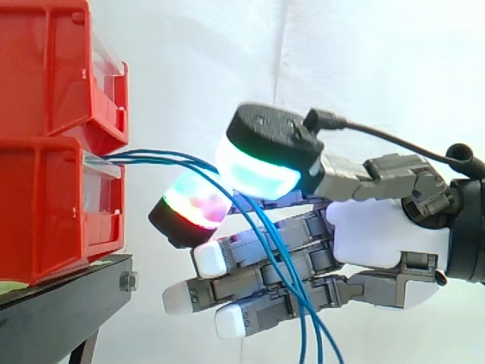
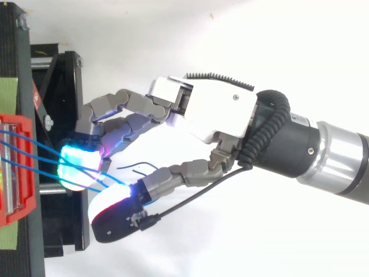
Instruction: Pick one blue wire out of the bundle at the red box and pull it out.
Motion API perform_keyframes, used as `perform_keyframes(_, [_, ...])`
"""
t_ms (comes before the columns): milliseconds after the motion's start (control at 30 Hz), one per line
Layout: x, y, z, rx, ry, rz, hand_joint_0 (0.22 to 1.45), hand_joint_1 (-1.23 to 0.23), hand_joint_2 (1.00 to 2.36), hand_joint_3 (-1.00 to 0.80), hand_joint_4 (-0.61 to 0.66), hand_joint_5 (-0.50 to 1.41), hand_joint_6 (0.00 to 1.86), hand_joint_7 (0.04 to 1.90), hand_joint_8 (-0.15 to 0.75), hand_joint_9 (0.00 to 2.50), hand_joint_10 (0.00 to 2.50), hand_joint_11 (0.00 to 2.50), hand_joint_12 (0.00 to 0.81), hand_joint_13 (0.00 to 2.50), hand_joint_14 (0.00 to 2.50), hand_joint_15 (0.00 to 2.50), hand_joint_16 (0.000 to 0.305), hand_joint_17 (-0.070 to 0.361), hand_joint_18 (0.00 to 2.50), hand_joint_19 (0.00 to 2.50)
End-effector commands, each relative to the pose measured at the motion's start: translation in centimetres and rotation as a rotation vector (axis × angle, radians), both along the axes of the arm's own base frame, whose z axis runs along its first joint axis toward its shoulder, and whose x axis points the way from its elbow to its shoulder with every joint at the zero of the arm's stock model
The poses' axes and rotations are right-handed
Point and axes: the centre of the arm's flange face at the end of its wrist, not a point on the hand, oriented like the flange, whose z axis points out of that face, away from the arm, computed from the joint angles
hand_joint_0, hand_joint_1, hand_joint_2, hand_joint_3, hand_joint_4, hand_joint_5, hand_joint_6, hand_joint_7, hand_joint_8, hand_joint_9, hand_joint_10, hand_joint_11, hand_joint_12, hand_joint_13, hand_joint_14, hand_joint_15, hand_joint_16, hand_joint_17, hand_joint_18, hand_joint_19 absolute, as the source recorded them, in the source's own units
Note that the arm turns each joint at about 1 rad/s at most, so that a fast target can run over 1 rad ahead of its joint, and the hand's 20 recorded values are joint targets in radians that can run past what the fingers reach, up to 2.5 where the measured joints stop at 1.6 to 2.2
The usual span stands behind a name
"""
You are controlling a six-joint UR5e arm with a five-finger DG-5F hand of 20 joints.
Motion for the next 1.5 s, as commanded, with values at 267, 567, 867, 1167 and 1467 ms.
perform_keyframes(267, [0.0,0.05,0.0,0.0,0.0,0.0,0.6,-0.77,1.01,-0.31,0.21,-0.17,0.89,1.12,0.386,0.79,0.02,0.58,0.46,0.61,0.01,0.24,0.06,0.135,0.76,0.39])
perform_keyframes(567, [0.04,-0.04,0.07,0.0,-0.002,0.0,0.67,-0.93,1.02,-0.18,0.23,-0.2,0.93,1.08,0.375,0.73,0.02,0.59,0.46,0.6,0.01,0.23,0.06,0.135,0.78,0.35])
perform_keyframes(867, [0.05,0.0,0.07,0.0,-0.002,0.005,0.67,-1.03,1.0,-0.45,0.28,-0.24,0.92,1.03,0.356,0.59,0.02,0.58,0.457,0.56,0.01,0.21,0.061,0.138,0.77,0.3])
perform_keyframes(1167, [0.06,0.02,0.07,-0.001,-0.002,0.007,0.48,-0.75,1.0,-0.5,0.26,-0.19,0.88,1.02,0.405,0.73,0.01,0.59,0.491,0.6,0.01,0.24,0.067,0.152,0.8,0.38])
perform_keyframes(1467, [0.13,0.05,0.22,0.0,-0.005,0.008,0.56,-0.65,1.02,-0.16,0.23,-0.19,0.89,1.1,0.403,0.78,0.02,0.57,0.486,0.61,0.01,0.25,0.066,0.148,0.79,0.41])
